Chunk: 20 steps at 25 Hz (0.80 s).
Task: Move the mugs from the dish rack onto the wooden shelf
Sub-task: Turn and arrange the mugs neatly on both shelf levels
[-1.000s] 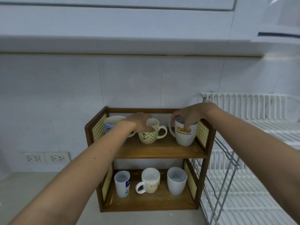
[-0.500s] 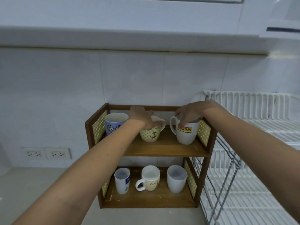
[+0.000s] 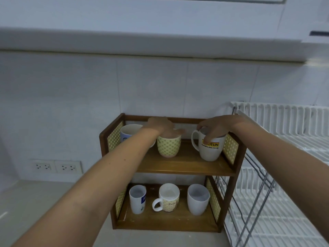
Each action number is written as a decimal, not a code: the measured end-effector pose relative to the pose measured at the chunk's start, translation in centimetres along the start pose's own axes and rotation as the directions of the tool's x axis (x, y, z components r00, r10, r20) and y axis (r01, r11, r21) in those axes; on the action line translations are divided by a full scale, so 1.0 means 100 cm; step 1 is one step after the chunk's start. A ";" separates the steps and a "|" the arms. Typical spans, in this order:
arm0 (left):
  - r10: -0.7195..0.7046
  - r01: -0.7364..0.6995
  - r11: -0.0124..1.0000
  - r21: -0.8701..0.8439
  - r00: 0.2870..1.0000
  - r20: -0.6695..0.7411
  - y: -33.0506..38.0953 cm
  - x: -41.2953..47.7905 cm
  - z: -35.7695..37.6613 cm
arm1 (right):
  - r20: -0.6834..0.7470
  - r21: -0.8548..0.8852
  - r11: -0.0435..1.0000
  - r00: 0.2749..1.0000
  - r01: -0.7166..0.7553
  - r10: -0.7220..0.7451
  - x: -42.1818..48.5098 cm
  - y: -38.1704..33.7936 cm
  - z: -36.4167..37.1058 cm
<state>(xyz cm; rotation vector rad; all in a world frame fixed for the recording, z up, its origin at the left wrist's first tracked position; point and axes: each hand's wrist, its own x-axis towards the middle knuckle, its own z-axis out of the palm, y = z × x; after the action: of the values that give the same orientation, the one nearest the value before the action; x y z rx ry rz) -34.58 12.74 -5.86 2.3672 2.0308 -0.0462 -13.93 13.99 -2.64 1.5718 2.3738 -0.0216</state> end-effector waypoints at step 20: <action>-0.045 0.040 0.997 -0.061 0.995 -0.088 0.000 -0.013 0.009 | -0.050 0.114 0.993 0.998 0.034 -0.028 -0.009 -0.001 0.005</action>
<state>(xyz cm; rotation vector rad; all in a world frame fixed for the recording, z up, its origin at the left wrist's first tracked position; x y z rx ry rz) -34.81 11.43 -6.75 2.3313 2.0898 0.1191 -13.57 13.07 -2.90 1.6030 2.4749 -0.1300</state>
